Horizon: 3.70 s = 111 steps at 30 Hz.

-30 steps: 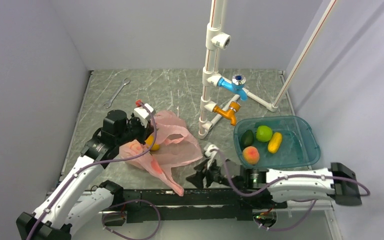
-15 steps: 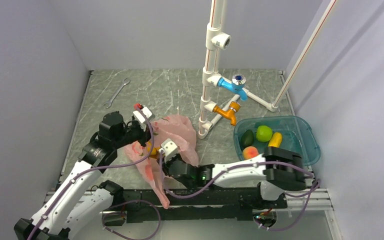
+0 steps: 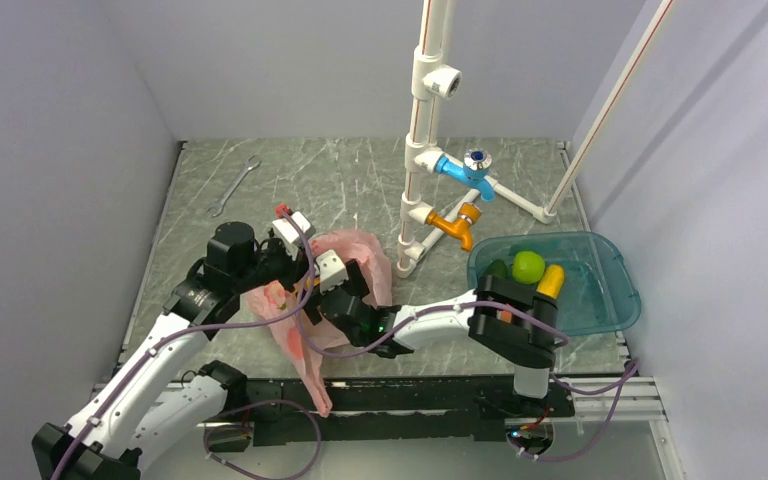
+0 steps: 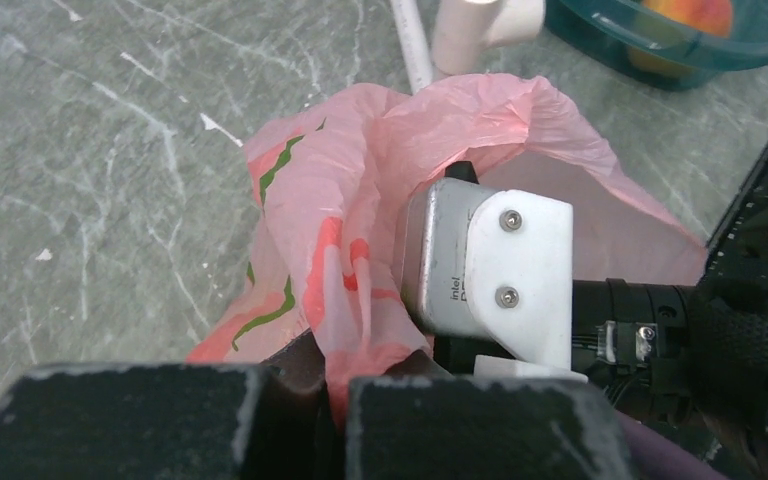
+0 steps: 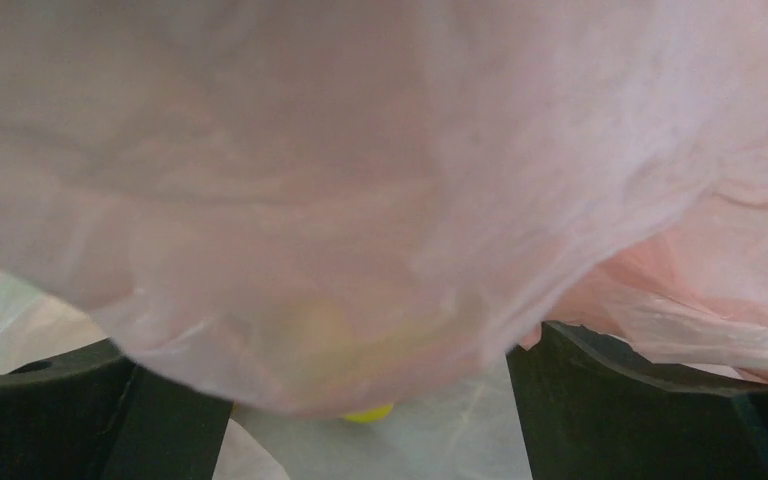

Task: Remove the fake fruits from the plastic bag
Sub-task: Take out the fake fruit from the plastic bag, then place the fake fruit in the bin.

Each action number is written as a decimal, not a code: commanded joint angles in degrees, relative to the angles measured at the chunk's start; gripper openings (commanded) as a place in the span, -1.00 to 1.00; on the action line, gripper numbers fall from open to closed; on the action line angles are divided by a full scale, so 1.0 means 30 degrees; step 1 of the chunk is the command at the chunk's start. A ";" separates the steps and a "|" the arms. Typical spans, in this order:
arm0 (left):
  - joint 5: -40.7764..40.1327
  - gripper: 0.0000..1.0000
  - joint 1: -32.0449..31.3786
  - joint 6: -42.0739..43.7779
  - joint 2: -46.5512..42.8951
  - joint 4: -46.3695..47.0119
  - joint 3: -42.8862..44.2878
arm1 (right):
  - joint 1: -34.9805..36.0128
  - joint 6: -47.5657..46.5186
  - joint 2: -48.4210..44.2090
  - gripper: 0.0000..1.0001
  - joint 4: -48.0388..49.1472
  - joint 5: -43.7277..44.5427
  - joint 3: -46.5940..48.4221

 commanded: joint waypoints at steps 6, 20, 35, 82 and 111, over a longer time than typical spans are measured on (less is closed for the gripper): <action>0.0780 -1.00 -0.0344 0.0217 0.0606 -0.0041 0.0735 | -0.1037 0.0022 0.2425 0.95 0.1772 -0.1642 0.2040; -0.0436 -1.00 -0.0539 0.0175 0.1276 -0.0505 0.1014 | -0.1627 -0.0045 0.4307 -0.04 0.1305 -0.1811 0.3418; -0.2908 -1.00 -0.0572 0.0126 0.1270 -0.0997 0.1204 | -0.1463 0.2582 -0.2241 -0.87 0.0964 -0.4817 -0.1312; -0.4862 -1.00 -0.0570 -0.0177 0.1594 -0.1264 0.1442 | -0.2691 1.9668 -2.4353 -1.00 -2.6527 0.7463 -0.6524; -0.4792 -1.00 -0.0558 -0.0149 0.1066 -0.1236 0.1422 | -2.4209 1.4440 -2.2880 -0.21 -2.2131 -0.6299 -0.9375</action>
